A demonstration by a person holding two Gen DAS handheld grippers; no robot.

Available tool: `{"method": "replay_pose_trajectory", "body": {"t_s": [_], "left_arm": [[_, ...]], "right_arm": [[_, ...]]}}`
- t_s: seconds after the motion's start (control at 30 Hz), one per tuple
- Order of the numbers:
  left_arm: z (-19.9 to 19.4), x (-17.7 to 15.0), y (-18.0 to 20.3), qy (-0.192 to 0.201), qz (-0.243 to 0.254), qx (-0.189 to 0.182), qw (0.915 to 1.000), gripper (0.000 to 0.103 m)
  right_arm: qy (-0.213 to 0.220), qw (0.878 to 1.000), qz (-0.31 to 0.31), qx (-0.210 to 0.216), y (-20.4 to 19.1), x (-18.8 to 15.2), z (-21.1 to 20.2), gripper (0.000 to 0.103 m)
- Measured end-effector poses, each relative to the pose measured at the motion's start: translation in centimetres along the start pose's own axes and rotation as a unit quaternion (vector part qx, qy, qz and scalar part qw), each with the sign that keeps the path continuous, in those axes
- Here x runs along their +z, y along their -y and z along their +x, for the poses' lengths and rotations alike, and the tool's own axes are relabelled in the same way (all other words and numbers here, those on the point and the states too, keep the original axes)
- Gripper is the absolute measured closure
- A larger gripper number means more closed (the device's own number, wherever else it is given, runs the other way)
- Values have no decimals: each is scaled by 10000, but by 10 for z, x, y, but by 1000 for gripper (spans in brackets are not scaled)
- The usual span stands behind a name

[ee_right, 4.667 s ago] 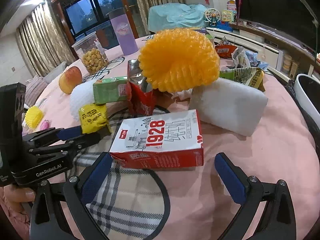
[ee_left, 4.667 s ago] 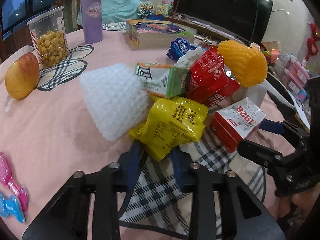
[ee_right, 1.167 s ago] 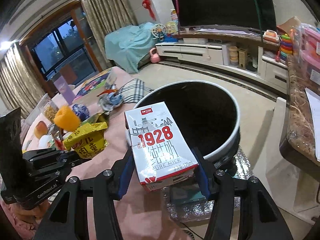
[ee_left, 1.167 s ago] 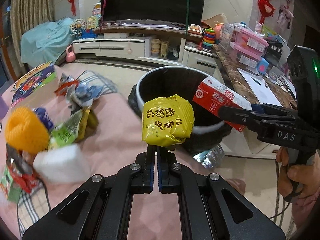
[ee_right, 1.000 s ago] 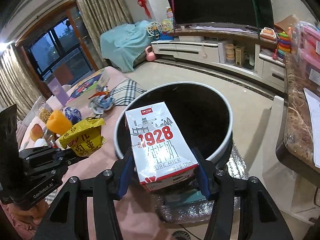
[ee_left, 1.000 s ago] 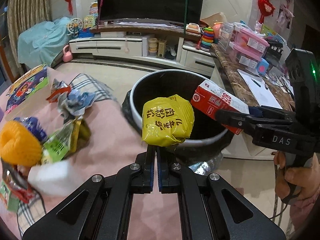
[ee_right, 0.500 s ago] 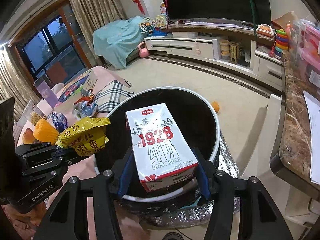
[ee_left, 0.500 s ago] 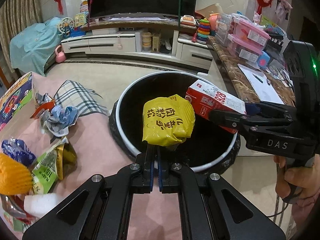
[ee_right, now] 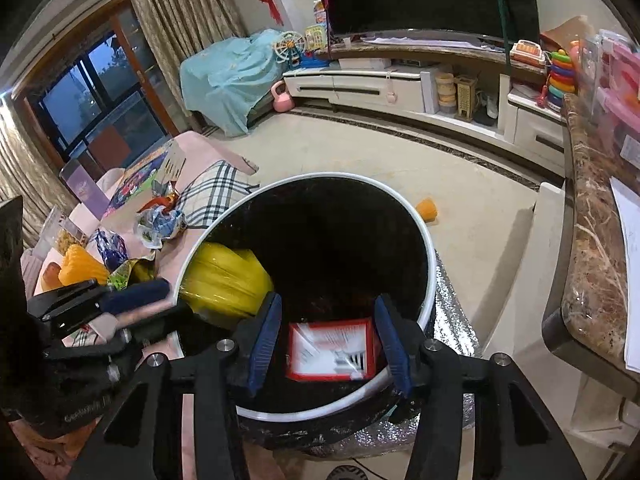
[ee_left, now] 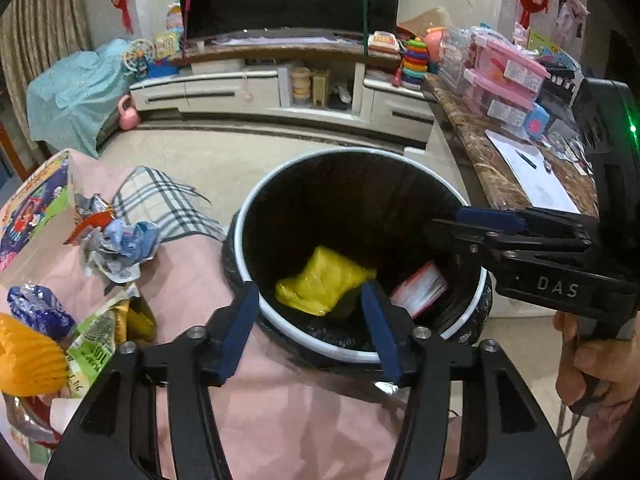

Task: Collect trash
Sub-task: 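Open both tools to drop the bag and carton into the bin, then move both tools back to the table toward the white foam items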

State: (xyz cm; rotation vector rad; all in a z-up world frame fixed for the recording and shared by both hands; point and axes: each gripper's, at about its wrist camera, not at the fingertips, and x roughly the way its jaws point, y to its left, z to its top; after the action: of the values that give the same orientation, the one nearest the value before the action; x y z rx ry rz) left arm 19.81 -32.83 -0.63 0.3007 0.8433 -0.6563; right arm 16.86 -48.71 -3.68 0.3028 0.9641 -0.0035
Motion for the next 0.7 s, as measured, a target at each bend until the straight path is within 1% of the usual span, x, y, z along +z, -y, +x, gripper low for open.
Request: {"method": "replay_pose_trajectory", "body": {"t_s": [0.1,0.2,0.27,0.37,0.5,0.7], "left_arm": [[-6,-5,-4,33,-117,5,9999,48],[-16,-17,-10,126,-261,21,9996,48],[-23,-27,-15,172,-381,37,9991,47],[-33,-44,-24,223,-617,94,9978,46],[-49,-72,-43,282,-990,190,9945,45],[-71,-112,-72,328,-1414,472,9883,45]], "right_arm": [[88,9998,104,113,-1,-2,-6,51],[215,9995,171,163,-4,-4,-15,41],[340,9989,202,234,-8,-7,-20,30],[521,9979,224,298,-18,-15,-29,24],[647,9966,242,452,-35,-30,-34,21],[555,9953,184,769,-66,-54,-28,21]]}}
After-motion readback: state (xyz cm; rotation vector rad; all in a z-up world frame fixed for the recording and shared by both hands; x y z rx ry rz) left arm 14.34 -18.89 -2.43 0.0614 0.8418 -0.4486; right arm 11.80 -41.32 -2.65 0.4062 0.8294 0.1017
